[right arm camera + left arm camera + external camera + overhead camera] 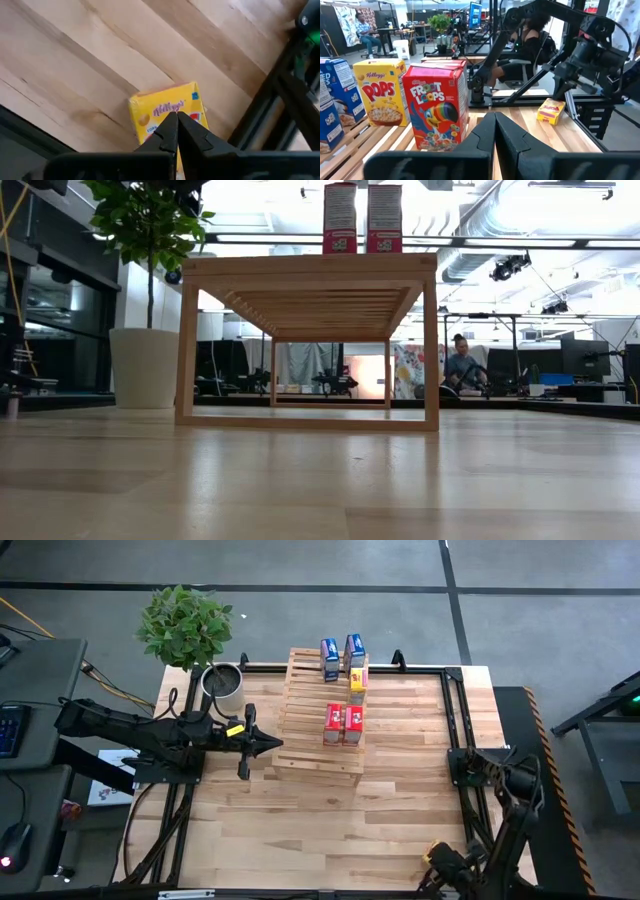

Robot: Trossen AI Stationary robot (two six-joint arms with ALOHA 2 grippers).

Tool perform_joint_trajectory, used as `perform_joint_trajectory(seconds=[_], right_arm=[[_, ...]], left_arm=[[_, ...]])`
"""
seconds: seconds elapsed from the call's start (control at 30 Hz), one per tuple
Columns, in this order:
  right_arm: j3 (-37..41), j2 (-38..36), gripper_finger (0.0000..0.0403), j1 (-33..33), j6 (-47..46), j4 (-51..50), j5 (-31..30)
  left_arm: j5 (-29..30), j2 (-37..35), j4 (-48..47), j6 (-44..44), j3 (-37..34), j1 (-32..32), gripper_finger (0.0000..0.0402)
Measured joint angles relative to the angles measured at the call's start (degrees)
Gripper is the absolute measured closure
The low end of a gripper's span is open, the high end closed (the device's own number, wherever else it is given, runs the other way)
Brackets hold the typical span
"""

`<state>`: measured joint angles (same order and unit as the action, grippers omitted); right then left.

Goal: Stack cereal on shelf
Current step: Put the yellow cereal box on the shelf aligned with the other yellow cereal box

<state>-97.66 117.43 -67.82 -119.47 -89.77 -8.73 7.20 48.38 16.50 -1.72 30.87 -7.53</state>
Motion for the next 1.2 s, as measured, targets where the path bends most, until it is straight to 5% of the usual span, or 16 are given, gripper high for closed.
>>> perform_joint_trajectory(seconds=[0.4, 0.87, 1.2], right_arm=[[7.5, -0.9, 0.0403, 2.7, 11.4, 18.1, 27.3], [16.1, -0.9, 0.0403, 8.4, 21.6, 19.7, 48.6], [16.1, -0.9, 0.0403, 8.6, 20.5, 22.6, 49.2]], left_arm=[[0.0, 0.0, -0.4, 0.0, 0.0, 0.0, 0.0401], [-0.2, 0.0, -0.4, 0.0, 0.0, 0.0, 0.0402], [-0.2, 0.0, -1.1, 0.0, 0.0, 0.0, 0.0401]])
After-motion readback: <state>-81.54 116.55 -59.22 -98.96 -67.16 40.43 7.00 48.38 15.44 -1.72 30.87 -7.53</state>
